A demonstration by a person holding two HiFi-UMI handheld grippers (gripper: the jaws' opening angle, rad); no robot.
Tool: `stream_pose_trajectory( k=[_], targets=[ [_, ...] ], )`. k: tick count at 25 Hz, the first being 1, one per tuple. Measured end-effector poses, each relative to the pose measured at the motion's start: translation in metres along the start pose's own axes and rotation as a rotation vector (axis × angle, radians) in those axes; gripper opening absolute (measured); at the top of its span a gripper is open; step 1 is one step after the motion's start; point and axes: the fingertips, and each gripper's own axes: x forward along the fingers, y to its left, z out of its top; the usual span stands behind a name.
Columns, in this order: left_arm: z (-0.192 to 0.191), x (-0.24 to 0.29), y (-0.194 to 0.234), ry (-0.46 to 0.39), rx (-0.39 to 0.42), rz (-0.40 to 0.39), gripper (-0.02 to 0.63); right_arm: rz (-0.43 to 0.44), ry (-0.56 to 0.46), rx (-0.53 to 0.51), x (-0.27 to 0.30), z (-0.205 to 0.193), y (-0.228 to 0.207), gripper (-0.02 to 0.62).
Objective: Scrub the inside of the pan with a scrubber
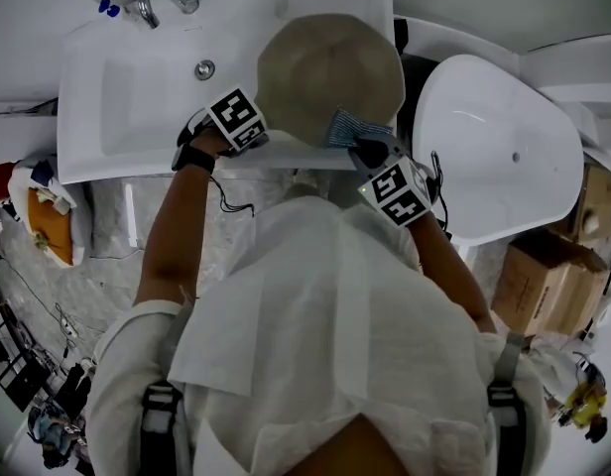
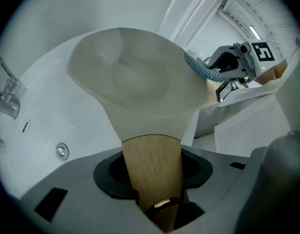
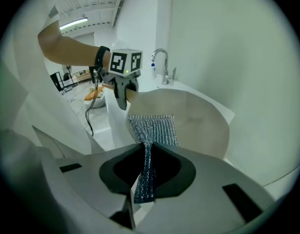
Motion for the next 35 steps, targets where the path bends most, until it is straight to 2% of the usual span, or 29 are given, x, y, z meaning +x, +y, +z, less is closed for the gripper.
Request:
stream_pose_trajectory(
  k=[7,12,17,28,35],
  targets=[
    [0.000,0.001,0.000,0.014,0.000,-0.004,0.216,-0.202,-0.028,0.034,-0.013,-0.023,-0.061,0.046],
    [0.000,0.002,0.001,0.032,0.012,-0.005,0.216,-0.269,-0.032,0.067,-0.008,-0.032,-0.111,0.048],
    [0.000,0.003,0.001,0.051,0.015,-0.006,0.216,-0.252,-0.006,0.066,0.000,-0.026,-0.152,0.046],
    [0.002,0.004,0.002,0.067,0.014,0.006,0.217,-0.165,0.124,-0.079,0.041,0.008,-0.213,0.048],
    [0.002,0.003,0.004,0.072,0.017,0.012,0.217,-0.106,0.142,-0.152,0.068,0.039,-0.231,0.048]
  ],
)
